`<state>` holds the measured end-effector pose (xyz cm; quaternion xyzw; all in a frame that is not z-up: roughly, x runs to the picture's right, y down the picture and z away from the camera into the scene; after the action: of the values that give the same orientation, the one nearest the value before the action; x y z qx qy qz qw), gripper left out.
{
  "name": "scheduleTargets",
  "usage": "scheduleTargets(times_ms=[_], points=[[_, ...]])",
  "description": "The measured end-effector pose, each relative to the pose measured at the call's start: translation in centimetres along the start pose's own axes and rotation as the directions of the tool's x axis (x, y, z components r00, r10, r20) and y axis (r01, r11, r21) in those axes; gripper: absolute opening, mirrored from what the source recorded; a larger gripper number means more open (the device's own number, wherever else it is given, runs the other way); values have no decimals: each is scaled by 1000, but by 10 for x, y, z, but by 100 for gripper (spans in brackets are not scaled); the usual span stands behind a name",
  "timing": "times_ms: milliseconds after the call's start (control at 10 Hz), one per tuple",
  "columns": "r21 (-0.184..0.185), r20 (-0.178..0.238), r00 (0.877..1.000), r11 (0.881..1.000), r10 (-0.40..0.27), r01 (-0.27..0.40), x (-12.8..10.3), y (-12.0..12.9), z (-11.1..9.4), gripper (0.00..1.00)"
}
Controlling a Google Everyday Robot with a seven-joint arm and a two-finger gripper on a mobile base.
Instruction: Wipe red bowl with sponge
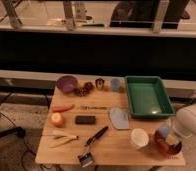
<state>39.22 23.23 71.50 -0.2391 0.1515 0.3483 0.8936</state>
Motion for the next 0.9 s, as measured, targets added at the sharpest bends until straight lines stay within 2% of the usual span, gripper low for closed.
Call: scheduleTargets(times_ms=[500, 900], points=[[-40, 13, 1000, 999, -6, 7, 1, 20, -5, 1], [-107, -12, 1000, 994, -15, 13, 10, 50, -11, 1]])
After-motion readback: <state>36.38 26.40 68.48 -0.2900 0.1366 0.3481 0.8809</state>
